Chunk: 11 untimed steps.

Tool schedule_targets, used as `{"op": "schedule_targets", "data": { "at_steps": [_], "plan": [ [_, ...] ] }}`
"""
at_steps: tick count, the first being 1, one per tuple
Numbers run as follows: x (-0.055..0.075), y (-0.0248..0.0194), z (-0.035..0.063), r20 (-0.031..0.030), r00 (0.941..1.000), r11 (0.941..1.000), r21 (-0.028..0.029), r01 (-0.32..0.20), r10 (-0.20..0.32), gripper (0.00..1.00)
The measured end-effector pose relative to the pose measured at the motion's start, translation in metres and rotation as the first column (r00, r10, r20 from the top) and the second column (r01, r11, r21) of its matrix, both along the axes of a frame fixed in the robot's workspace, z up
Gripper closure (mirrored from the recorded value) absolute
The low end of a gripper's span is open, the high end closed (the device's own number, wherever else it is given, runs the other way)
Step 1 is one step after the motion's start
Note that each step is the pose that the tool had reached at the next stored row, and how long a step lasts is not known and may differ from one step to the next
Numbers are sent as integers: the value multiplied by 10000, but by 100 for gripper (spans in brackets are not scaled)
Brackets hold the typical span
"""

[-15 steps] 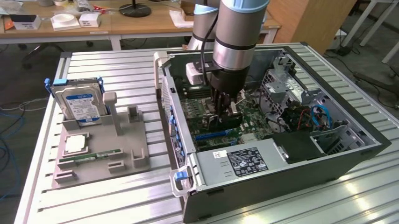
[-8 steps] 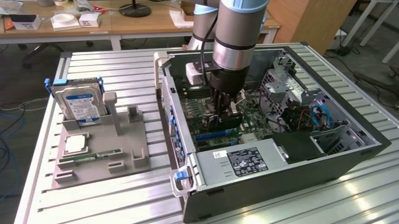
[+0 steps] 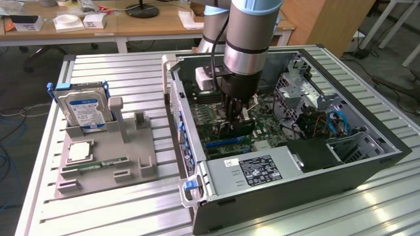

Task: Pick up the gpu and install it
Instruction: 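Insert the gpu into the slot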

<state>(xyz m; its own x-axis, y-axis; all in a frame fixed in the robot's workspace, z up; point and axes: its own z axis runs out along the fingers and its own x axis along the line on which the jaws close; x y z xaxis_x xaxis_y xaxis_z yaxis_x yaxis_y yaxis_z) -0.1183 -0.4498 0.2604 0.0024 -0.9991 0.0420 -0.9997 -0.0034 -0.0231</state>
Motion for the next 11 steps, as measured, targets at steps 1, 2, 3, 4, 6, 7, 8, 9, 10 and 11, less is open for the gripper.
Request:
{"op": "schedule_targets", "data": {
  "at_steps": [1, 2, 3, 4, 6, 7, 8, 9, 10, 11],
  "plan": [
    [0, 0, -2, 2, 10000, 10000, 0, 0, 0, 74],
    [-1, 1, -3, 5, 10000, 10000, 0, 0, 0, 74],
    [-1, 1, -5, 10, 10000, 10000, -1, 1, -1, 74],
    [-2, 1, -6, 17, 10000, 10000, -1, 1, -1, 74],
    [-3, 2, -7, 35, 10000, 10000, 0, 1, -1, 74],
    [-4, 2, -8, 50, 10000, 10000, 1, 2, -2, 74],
    [-5, 3, -8, 67, 10000, 10000, 2, 1, -1, 74],
    [-6, 3, -8, 87, 10000, 10000, 2, 0, 0, 74],
    [-9, 3, -7, 103, 9999, 10000, 0, 1, -1, 74],
    [-12, 3, -8, 116, 9999, 10000, 1, 0, 0, 74]
  ]
}}
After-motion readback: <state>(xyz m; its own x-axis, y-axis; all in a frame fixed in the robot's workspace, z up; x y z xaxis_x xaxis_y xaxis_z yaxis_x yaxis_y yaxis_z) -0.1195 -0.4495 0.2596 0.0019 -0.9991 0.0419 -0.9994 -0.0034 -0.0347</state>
